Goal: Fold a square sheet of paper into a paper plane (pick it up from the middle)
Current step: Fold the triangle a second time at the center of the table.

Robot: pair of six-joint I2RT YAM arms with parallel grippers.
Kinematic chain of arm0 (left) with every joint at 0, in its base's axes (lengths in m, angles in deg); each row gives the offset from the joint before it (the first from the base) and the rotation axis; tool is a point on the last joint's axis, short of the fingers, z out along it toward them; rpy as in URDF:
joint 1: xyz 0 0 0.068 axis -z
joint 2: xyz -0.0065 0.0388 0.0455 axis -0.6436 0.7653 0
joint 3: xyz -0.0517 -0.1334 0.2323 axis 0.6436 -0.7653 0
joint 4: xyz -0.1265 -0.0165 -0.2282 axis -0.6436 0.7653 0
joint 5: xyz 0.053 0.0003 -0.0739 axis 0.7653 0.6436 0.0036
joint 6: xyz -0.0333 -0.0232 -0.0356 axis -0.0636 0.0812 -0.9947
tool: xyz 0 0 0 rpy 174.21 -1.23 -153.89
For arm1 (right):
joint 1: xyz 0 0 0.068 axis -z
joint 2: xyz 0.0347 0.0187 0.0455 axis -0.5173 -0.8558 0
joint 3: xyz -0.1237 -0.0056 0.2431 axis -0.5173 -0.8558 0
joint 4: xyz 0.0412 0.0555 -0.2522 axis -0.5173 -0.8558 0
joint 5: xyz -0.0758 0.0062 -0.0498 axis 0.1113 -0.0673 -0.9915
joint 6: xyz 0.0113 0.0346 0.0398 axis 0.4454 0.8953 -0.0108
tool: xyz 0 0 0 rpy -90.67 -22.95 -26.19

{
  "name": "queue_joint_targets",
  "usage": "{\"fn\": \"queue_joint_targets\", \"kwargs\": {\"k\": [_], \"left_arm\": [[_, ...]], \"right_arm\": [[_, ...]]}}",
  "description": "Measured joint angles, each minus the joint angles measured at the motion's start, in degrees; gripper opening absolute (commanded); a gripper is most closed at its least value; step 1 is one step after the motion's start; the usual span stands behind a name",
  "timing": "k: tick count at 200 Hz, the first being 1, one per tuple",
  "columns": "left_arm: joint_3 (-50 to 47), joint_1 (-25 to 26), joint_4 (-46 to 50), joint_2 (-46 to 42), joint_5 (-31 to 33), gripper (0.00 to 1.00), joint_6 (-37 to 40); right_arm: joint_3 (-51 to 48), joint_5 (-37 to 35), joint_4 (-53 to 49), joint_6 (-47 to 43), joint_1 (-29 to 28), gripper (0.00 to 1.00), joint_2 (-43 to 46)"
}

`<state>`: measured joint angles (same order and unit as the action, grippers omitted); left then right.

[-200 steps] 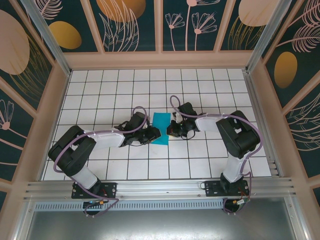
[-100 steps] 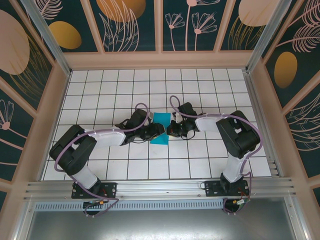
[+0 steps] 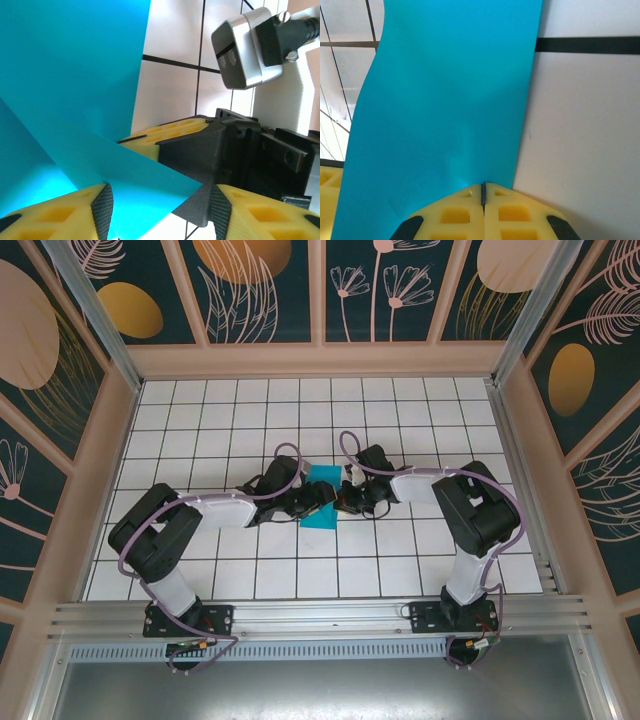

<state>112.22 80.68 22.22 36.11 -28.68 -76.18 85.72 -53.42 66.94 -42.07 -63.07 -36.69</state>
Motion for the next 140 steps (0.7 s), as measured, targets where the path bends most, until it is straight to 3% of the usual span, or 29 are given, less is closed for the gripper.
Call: {"fn": "queue_joint_targets", "kwargs": {"k": [38, 108, 140], "left_arm": [[0.2, -0.1, -0.4, 1.6, 0.2, 0.39, -0.2], [0.2, -0.2, -0.4, 1.6, 0.7, 0.33, 0.0], [0.2, -0.2, -0.4, 1.6, 0.7, 0.31, 0.0]], "right_arm": [[-2.6, 1.0, 1.0, 2.1, 1.8, 0.08, 1.9], [-7.2, 1.2, 2.1, 4.6, 5.7, 0.17, 10.8], [-9.2, 2.4, 4.1, 4.6, 8.2, 0.27, 14.2]]}}
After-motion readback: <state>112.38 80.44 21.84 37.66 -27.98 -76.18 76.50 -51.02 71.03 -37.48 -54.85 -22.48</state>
